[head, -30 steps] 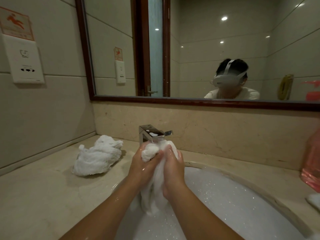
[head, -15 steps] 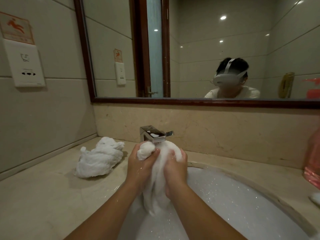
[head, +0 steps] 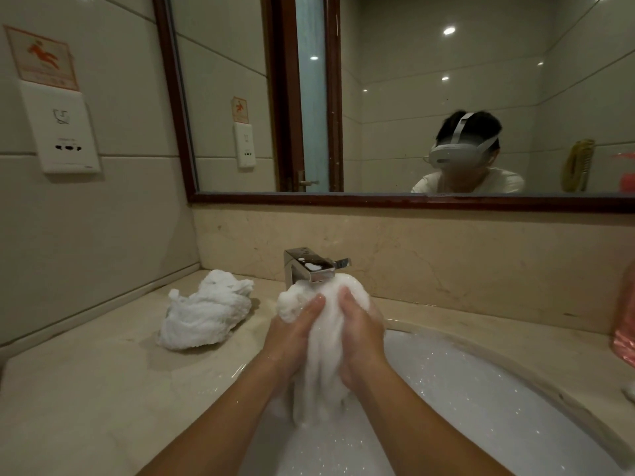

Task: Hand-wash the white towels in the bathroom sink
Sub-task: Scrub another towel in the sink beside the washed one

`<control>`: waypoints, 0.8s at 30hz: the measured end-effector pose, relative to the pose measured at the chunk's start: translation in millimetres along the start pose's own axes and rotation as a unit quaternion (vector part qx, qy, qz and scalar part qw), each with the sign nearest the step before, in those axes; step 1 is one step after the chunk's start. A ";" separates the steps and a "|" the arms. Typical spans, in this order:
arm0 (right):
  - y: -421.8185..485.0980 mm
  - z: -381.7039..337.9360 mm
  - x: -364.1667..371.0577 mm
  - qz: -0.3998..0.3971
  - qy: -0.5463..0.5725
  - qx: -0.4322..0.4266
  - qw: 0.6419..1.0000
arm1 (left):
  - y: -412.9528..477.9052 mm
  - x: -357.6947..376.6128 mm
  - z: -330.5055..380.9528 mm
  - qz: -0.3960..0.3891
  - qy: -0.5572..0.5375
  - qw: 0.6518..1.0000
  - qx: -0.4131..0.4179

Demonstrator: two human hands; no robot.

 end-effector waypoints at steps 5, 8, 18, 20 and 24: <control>-1.1 3.3 3.4 -0.025 -0.062 -0.005 0.998 | -2.8 -1.4 9.5 0.078 -0.008 0.996 0.040; -3.9 1.7 1.2 -0.021 -0.076 -0.005 0.997 | 1.9 -5.4 7.6 0.099 -0.055 0.993 0.033; -5.0 10.1 16.4 -0.101 -0.161 -0.054 0.980 | -1.3 -2.1 9.4 0.064 -0.067 0.995 0.046; -5.8 5.0 15.3 -0.038 -0.150 -0.051 0.987 | -5.1 -0.2 10.1 0.007 -0.003 0.997 0.080; -6.4 -3.1 8.1 0.054 -0.105 -0.015 0.993 | -7.3 0.4 2.3 -0.131 0.062 0.988 0.061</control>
Point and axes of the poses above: each hand's wrist, its own y-axis towards the middle knuckle, its own x-axis out of the palm, z = x × y, the point moved 2 cm from there along y, towards the middle knuckle, and after that the axes turned 12 degrees about -x, right-handed, at the moved point
